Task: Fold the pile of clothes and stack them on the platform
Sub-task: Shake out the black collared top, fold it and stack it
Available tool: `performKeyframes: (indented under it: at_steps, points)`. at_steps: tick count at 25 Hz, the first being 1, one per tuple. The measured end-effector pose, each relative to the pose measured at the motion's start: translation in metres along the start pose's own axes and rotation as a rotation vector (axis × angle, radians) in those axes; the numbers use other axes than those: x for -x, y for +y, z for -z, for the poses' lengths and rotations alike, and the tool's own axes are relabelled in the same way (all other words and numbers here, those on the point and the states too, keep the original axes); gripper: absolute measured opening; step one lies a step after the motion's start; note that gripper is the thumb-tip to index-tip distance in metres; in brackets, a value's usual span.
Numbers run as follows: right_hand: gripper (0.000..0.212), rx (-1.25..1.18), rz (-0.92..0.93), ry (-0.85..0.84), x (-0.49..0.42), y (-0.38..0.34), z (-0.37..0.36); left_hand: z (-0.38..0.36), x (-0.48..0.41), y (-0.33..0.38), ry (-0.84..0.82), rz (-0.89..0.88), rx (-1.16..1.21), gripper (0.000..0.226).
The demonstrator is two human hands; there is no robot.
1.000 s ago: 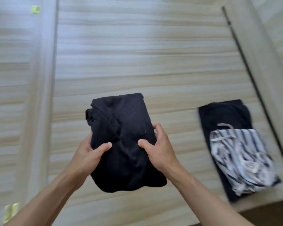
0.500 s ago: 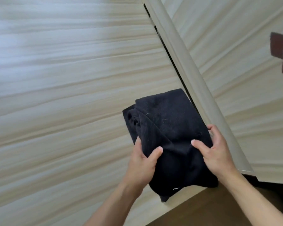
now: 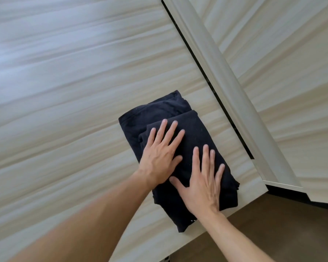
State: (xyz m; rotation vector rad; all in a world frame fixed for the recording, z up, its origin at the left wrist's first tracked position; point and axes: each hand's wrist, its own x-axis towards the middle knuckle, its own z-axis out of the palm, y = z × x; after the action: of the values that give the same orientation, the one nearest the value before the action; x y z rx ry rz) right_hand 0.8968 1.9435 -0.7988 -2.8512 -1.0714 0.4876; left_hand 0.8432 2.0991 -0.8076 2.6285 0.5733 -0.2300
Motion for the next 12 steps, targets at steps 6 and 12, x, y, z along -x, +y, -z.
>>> performKeyframes:
  at_steps: [6, 12]
  points:
    - [0.138, 0.156, -0.041, -0.180, -0.007, 0.005, -0.013, -0.009, -0.002, -0.032, -0.282, 0.002, -0.187, 0.118]
    - [0.123, 0.120, 0.101, -0.115, -0.005, -0.089, 0.025, 0.046, 0.096, -0.099, -0.014, 0.170, 0.032, 0.085]
